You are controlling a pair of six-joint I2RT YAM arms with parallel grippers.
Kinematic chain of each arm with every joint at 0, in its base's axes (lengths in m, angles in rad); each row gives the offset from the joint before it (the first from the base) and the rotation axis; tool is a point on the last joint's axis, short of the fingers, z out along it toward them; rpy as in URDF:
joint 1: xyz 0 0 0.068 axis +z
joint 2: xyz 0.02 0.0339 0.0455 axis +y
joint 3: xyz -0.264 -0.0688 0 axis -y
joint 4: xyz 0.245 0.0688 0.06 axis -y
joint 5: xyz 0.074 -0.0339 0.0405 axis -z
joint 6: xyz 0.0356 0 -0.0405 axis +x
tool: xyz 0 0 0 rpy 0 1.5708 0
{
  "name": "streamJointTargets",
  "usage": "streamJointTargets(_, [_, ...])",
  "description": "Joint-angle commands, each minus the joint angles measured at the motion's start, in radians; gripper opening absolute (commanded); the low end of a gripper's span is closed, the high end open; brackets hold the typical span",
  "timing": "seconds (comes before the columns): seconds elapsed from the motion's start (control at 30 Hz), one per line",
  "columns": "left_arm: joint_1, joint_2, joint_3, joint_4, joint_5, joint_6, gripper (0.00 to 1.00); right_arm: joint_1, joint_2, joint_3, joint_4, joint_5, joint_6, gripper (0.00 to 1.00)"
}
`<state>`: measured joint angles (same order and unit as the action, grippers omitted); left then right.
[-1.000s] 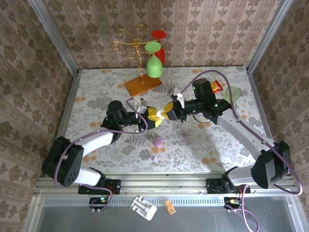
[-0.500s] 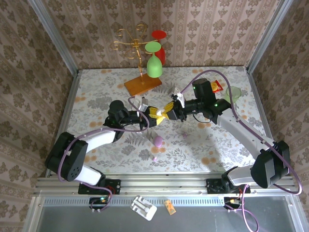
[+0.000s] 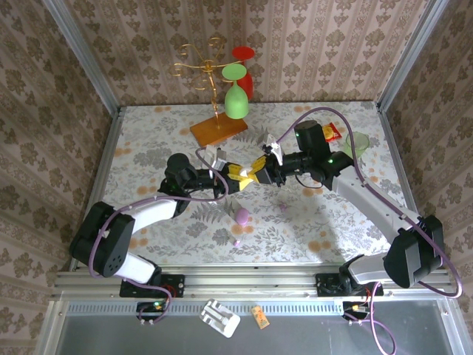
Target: Insert the wireless bluetooth earbuds into the charging case
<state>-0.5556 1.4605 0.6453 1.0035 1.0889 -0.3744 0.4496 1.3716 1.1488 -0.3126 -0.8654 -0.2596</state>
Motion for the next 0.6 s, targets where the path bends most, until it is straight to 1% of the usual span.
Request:
streamJointTargets(0.0, [-0.004,0.006,0.022,0.037,0.016,0.002,0.24,0.000,-0.002,-0.010,-0.002,0.006,-0.005,0.16])
streamJointTargets(0.07, [-0.004,0.005,0.022,0.039,0.019,0.003,0.21,-0.001,-0.002,-0.011,-0.008,0.011,-0.010,0.16])
streamJointTargets(0.13, [-0.004,0.005,0.020,0.040,0.024,0.010,0.15,0.000,0.001,-0.008,-0.015,0.018,-0.010,0.17])
streamJointTargets(0.17, [-0.004,0.006,0.018,0.041,0.025,0.020,0.12,0.000,0.001,-0.009,-0.013,0.018,-0.006,0.19])
streamJointTargets(0.2, [-0.004,0.004,0.013,0.043,0.026,0.037,0.10,0.000,0.000,-0.010,-0.006,0.014,0.004,0.25])
streamJointTargets(0.27, [-0.004,0.003,-0.001,0.051,0.025,0.072,0.08,-0.002,-0.009,-0.017,0.025,0.015,0.036,0.44])
streamJointTargets(0.3, [-0.004,0.001,-0.008,0.060,0.026,0.081,0.08,-0.004,-0.013,-0.021,0.042,0.029,0.051,0.52])
streamJointTargets(0.43, [-0.004,-0.008,-0.021,0.095,0.038,0.079,0.07,-0.043,-0.008,-0.018,0.064,0.089,0.143,0.61])
streamJointTargets(0.57, [-0.006,-0.014,-0.036,0.099,0.046,0.110,0.07,-0.053,-0.011,-0.012,0.082,0.113,0.178,0.66])
